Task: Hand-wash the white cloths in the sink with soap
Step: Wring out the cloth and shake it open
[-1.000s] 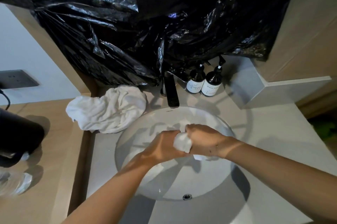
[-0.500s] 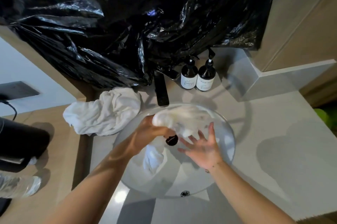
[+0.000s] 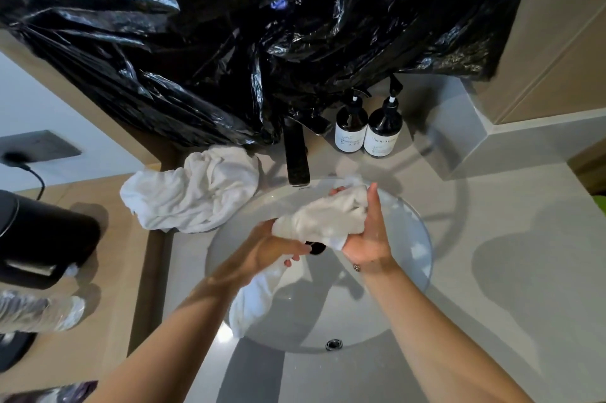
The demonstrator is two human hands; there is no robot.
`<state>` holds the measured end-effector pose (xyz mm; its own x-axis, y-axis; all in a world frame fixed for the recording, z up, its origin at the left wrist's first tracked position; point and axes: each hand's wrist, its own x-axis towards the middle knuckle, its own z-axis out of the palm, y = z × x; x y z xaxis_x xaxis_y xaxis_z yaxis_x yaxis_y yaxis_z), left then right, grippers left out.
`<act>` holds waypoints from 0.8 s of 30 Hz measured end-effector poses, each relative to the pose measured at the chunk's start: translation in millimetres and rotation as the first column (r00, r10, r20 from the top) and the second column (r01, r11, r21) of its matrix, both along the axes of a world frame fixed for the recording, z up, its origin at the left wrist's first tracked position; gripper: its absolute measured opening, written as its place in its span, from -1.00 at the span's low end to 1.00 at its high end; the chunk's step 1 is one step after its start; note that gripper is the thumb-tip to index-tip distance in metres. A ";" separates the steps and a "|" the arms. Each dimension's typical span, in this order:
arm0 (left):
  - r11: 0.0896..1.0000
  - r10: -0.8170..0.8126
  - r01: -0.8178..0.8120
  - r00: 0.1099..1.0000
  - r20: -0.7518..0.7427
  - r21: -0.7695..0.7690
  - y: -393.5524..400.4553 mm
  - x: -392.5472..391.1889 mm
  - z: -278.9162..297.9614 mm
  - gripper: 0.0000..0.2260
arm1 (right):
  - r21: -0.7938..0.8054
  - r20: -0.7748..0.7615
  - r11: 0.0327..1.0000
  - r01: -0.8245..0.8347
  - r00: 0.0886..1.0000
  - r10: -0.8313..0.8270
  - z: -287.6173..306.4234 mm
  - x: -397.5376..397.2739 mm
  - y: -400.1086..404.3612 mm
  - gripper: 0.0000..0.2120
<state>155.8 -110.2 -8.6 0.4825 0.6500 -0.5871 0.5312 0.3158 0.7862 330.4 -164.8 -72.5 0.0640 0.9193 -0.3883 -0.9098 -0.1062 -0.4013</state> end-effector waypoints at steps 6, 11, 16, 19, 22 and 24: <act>0.976 0.069 -0.026 0.978 -0.195 0.216 -7.3 -1.6 -24.3 -0.70 | 0.008 0.146 0.998 -0.054 0.988 0.053 -2.9 -14.3 1.4 -0.43; 0.656 0.069 0.326 0.873 -0.484 0.681 -33.4 1.4 -37.5 -0.83 | -0.310 0.140 0.940 0.139 0.985 -0.099 10.5 -25.2 8.2 -0.88; 0.888 -0.379 0.411 0.908 -0.177 0.208 -18.5 -23.4 -22.5 -0.32 | -0.267 0.157 0.963 0.028 0.988 0.014 21.7 -16.8 9.4 -0.79; 0.874 -0.372 0.425 0.897 0.237 -0.236 4.2 -38.1 -12.9 -0.43 | -0.132 0.167 0.990 -0.058 0.983 0.080 31.6 -14.7 10.7 -0.87; 0.815 -0.276 0.409 0.897 0.344 -0.411 21.2 -32.5 -16.1 -0.29 | -0.046 0.133 0.993 -0.108 0.985 0.113 53.8 -20.7 13.7 -0.95; 0.771 -0.263 0.457 0.863 0.432 -0.443 23.9 -22.9 -20.6 -0.23 | 0.016 0.096 0.996 -0.089 0.992 0.087 64.1 -22.3 14.9 -0.85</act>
